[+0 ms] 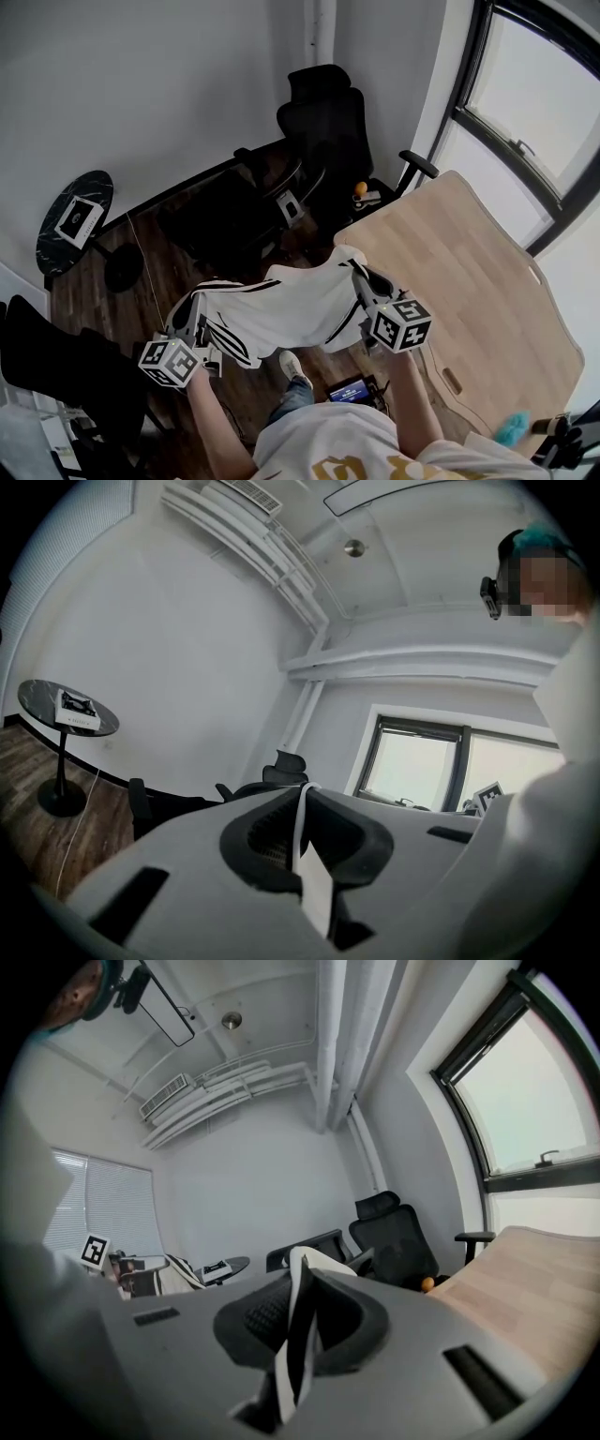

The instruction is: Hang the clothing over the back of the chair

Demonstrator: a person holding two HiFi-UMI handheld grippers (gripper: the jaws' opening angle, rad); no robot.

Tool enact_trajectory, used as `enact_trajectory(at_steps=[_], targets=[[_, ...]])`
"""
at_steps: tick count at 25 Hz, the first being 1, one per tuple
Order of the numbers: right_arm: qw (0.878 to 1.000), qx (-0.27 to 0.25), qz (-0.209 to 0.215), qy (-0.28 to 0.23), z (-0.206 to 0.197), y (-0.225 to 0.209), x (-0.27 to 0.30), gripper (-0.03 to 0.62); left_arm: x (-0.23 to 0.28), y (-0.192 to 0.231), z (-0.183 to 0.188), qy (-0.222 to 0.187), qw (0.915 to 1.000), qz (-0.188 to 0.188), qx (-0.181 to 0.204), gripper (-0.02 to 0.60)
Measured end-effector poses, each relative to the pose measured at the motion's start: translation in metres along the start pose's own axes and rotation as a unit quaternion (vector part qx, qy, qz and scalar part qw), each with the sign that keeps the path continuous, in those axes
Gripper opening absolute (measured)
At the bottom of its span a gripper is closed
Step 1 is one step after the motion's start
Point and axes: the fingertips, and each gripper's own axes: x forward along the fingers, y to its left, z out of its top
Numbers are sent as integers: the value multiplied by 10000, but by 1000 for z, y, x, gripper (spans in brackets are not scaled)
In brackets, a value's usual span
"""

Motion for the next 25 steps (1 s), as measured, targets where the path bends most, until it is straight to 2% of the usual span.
enact_trajectory(at_steps=[7, 11, 18, 22, 25], targets=[[9997, -156, -141, 75, 27, -20, 90, 25, 90, 56, 24, -141, 9994, -227, -205, 26], [9996, -66, -273, 18, 39, -30, 131, 25, 130, 88, 33, 79, 9996, -272, -59, 26], [9988, -104, -453, -141, 55, -29, 181, 25, 173, 121, 53, -13, 9974, -678, -237, 26], [9987, -107, -480, -134, 54, -27, 192, 25, 182, 135, 53, -38, 9969, -719, -321, 26], [9971, -443, -616, -57, 56, -32, 199, 25, 191, 140, 51, -60, 9963, -759, -408, 26]])
